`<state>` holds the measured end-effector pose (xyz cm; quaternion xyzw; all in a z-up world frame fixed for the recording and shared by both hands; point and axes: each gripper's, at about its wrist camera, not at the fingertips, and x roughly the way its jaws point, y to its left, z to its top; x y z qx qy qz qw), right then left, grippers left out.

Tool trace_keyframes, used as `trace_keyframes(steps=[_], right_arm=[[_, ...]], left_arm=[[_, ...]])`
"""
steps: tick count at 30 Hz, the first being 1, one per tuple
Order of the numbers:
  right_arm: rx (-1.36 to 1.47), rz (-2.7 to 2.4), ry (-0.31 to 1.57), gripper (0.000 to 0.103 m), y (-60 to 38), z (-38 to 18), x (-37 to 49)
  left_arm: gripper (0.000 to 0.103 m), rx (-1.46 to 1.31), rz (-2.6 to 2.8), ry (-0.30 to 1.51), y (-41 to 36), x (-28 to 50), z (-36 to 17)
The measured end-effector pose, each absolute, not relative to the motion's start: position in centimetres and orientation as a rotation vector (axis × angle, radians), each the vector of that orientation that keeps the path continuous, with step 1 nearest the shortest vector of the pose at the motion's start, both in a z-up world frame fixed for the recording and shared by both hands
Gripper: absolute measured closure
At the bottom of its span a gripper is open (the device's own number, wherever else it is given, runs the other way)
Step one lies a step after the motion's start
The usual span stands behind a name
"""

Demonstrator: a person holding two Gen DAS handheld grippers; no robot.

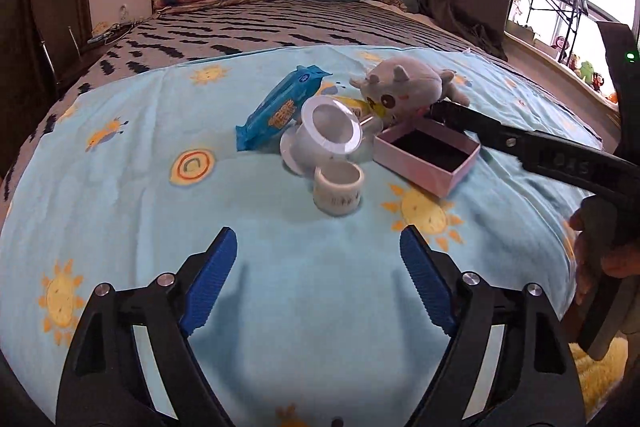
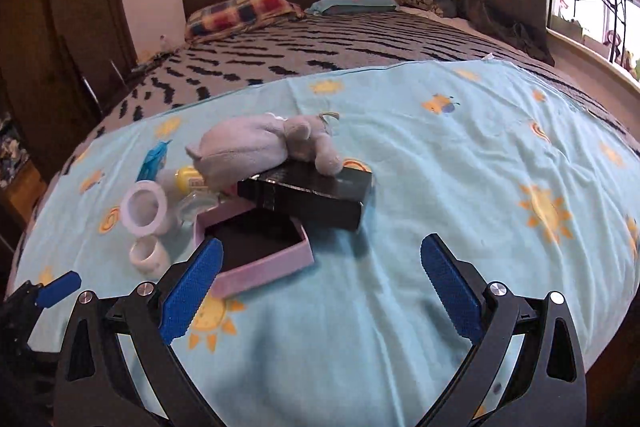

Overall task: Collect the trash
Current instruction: 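Grasp the white tape roll with the left tool while the right tool grasps the black box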

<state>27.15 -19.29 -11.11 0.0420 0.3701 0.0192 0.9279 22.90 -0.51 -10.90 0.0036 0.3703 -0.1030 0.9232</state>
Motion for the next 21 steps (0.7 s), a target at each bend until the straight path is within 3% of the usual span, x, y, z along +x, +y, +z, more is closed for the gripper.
trace_keyframes(steps=[11,17,21], right_arm=[[0.064,-0.001,0.799,0.004,-18.6,-13.0,30.9],[0.068,0.017,0.788,0.006,-18.2,-12.8,31.5],[0.064,0.031,0.783,0.02,-18.0,-12.6,31.9]], left_arm=[[0.028,0.016,-0.2,0.822,-1.7,27.0,-12.6],[0.041,-0.002,-0.204,0.837,-1.8,28.4,-12.5],[0.062,0.003,-0.22,0.849,-2.2,29.1,-12.3]])
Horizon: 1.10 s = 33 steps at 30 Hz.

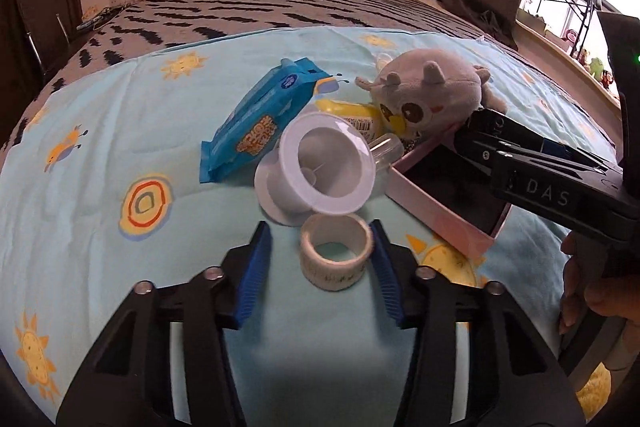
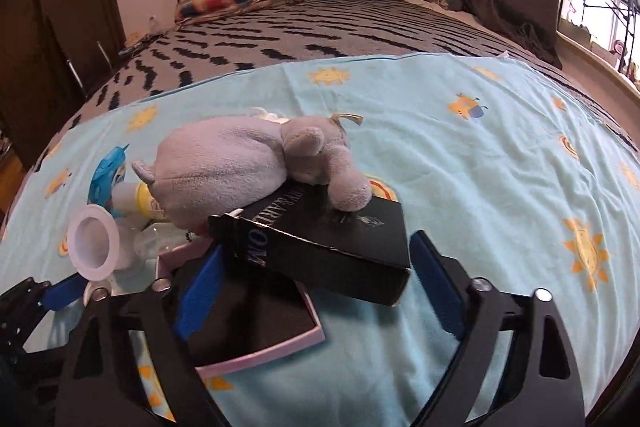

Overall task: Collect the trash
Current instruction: 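Grasp the white tape roll with the left tool while the right tool grasps the black box, then lower both tools into the bin and release the tape roll and black box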

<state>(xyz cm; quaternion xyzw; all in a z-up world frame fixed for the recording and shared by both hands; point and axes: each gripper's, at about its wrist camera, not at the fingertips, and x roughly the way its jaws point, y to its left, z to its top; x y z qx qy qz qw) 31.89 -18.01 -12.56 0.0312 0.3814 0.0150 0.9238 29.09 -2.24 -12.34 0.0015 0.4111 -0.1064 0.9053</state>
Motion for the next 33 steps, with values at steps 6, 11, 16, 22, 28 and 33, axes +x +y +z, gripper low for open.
trace_keyframes(steps=[6,11,16,22,28,33], right_arm=[[0.079,0.037,0.764,0.025,-18.4,-12.2,31.9],[0.066,0.046,0.734,0.026,-18.4,-11.4,31.2],[0.079,0.068,0.706,0.026,-19.0,-10.1,29.6],[0.105,0.111,0.647,0.026,-19.9,-7.8,26.0],[0.116,0.169,0.579,0.026,-20.7,-5.6,20.4],[0.132,0.214,0.565,0.026,-21.5,-5.1,15.6]], left_arm=[[0.071,0.016,-0.234,0.85,-2.9,29.2,-12.3],[0.072,0.008,-0.226,0.847,-2.4,28.9,-12.1],[0.072,0.017,-0.227,0.838,-1.8,27.6,-11.3],[0.072,0.02,-0.253,0.793,-1.1,24.7,-9.2],[0.072,0.036,-0.292,0.742,-1.2,19.9,-7.3],[0.072,0.051,-0.332,0.716,-2.0,15.6,-6.7]])
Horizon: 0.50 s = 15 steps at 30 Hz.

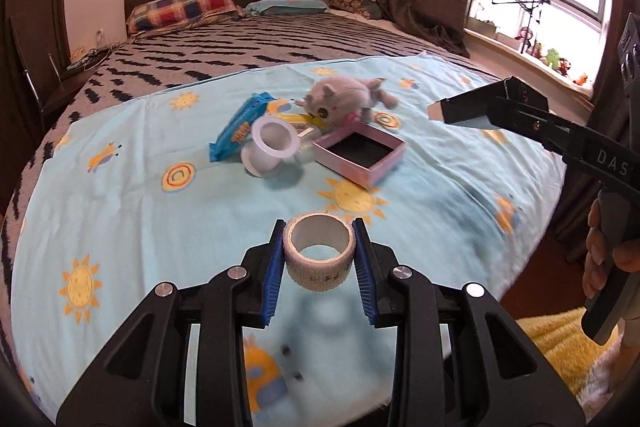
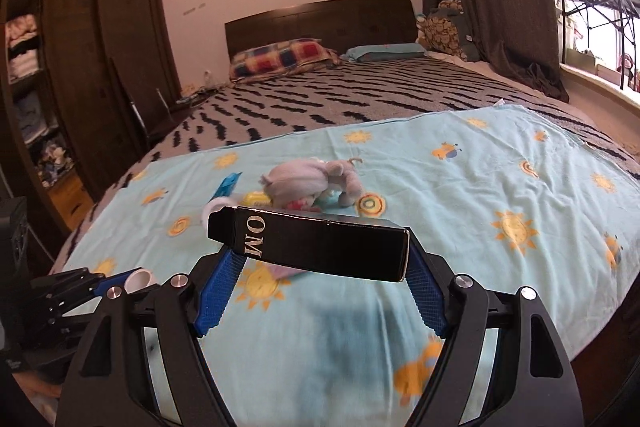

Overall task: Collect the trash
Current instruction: 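Lower both tools into the bin and release the tape roll and black box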

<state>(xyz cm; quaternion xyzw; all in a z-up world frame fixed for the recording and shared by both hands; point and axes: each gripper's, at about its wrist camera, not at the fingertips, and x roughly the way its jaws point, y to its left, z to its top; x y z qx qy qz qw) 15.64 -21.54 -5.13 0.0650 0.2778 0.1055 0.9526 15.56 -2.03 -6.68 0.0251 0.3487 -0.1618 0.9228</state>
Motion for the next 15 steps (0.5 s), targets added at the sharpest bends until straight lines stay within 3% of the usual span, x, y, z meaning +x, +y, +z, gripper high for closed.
trace_keyframes(steps=[15], right_arm=[[0.143,0.268,0.683,0.026,-22.9,-9.5,3.0]], left_arm=[[0.072,0.057,-0.48,0.746,-3.7,3.9,-9.5]])
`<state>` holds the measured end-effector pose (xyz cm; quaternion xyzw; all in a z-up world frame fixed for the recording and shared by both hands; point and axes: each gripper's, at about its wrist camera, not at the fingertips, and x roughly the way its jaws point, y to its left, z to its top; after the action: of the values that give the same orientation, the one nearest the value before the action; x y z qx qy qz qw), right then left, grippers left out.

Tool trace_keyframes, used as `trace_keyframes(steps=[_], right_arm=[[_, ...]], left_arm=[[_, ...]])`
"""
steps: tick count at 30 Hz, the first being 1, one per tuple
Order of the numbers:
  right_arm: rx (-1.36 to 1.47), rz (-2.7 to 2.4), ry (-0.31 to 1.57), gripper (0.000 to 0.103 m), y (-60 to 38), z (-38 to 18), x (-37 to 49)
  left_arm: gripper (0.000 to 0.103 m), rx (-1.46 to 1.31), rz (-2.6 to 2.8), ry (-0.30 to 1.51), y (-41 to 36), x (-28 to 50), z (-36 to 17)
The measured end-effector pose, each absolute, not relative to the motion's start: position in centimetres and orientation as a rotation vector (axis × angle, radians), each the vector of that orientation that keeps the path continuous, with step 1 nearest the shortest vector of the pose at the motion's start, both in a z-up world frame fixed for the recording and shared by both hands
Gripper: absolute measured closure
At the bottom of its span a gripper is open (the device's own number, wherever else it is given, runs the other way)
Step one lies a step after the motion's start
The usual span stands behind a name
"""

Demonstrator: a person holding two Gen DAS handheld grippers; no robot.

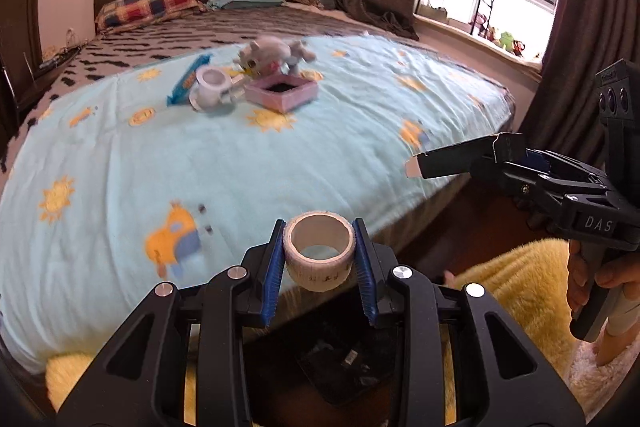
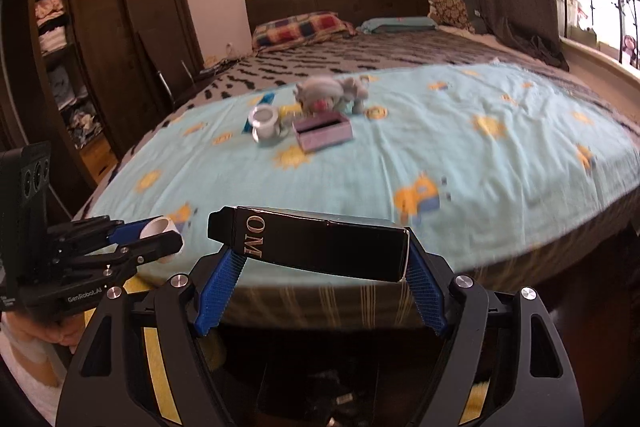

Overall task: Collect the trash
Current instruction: 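Lower both tools into the bin and release the tape roll and black box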

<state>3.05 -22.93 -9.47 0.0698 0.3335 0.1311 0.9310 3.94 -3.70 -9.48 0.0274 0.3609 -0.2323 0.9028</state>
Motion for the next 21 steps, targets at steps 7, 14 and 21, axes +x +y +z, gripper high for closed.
trace_keyframes(steps=[7,14,21], right_arm=[[0.171,0.268,0.837,0.026,-22.6,-14.6,1.6],[0.238,0.235,0.979,0.026,-22.2,-20.3,2.2],[0.255,0.199,1.079,0.026,-21.4,-24.9,3.6]], left_arm=[[0.072,0.059,-0.507,0.877,-4.7,2.5,-14.6],[0.072,0.06,-0.472,0.976,-5.0,3.7,-19.9],[0.072,0.032,-0.46,1.092,-5.5,5.4,-25.3]])
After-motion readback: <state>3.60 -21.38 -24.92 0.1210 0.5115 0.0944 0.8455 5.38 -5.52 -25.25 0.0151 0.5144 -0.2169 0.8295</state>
